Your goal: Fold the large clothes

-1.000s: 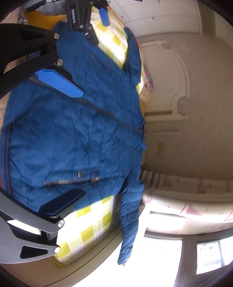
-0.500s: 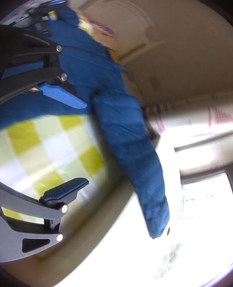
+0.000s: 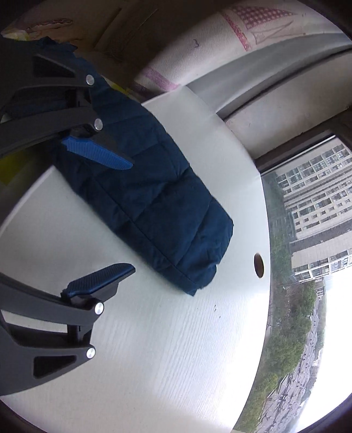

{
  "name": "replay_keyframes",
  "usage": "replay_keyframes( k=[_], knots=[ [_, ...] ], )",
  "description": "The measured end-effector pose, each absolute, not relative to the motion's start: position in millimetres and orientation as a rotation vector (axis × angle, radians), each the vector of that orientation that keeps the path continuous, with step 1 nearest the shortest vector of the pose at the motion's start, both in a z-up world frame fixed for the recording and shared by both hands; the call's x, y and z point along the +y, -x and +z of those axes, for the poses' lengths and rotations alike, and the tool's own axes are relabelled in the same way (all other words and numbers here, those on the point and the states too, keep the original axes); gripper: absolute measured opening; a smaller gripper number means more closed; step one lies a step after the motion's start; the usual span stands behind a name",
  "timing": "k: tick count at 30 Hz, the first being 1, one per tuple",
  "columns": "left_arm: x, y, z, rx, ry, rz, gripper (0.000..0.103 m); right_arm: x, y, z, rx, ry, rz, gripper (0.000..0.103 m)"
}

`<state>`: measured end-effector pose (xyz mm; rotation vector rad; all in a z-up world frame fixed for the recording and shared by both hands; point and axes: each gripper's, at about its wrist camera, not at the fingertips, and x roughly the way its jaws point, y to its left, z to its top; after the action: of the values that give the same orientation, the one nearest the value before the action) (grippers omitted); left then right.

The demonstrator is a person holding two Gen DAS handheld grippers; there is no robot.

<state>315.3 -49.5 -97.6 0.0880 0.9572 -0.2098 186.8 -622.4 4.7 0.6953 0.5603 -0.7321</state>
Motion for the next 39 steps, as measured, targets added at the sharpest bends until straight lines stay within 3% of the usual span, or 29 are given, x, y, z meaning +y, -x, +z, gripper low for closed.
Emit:
replay_keyframes(
  k=[6, 11, 13, 14, 15, 19, 23, 26, 28, 30, 31, 32, 33, 39],
  knots=[
    [-48, -314, -97, 0.95, -0.079, -0.212, 0.099, -507, -199, -18, 0.576, -0.644, -0.435, 0.074],
    [-46, -313, -96, 0.949, -0.074, -0.216, 0.099, -511, -241, -64, 0.657, -0.706, -0.496, 0.074],
    [-45, -313, -96, 0.948, -0.07, -0.218, 0.099, -533, -253, -69, 0.638, -0.768, -0.536, 0.062],
    [-46, -313, -96, 0.948, -0.07, -0.218, 0.099, -525, -264, -57, 0.624, -0.769, -0.538, 0.033],
    [-46, -313, -96, 0.947, -0.068, -0.218, 0.099, -521, -269, -50, 0.6, -0.742, -0.53, 0.01],
    [-45, -313, -95, 0.947, -0.064, -0.221, 0.099, -427, -301, 15, 0.48, -0.382, -0.389, 0.008],
    [-45, -313, -95, 0.946, -0.063, -0.222, 0.099, -296, -321, 26, 0.485, -0.045, -0.094, 0.008],
    [-45, -314, -95, 0.945, -0.061, -0.223, 0.099, -209, -327, -17, 0.634, 0.132, 0.122, 0.009],
    [-45, -314, -95, 0.945, -0.059, -0.224, 0.099, -176, -338, -66, 0.832, 0.204, 0.205, 0.022],
    [-45, -313, -95, 0.942, -0.056, -0.225, 0.099, -171, -333, -79, 0.846, 0.237, 0.193, 0.034],
    [-44, -313, -95, 0.941, -0.055, -0.225, 0.099, -178, -329, -73, 0.86, 0.196, 0.206, 0.043],
    [-44, -314, -95, 0.942, -0.052, -0.227, 0.099, -186, -323, -70, 0.879, 0.133, 0.234, 0.064],
    [-44, -315, -95, 0.943, -0.05, -0.227, 0.099, -198, -316, -67, 0.902, 0.047, 0.268, 0.069],
    [-43, -313, -95, 0.941, -0.049, -0.229, 0.099, -279, -250, -35, 0.784, -0.244, 0.199, 0.064]
  ],
)
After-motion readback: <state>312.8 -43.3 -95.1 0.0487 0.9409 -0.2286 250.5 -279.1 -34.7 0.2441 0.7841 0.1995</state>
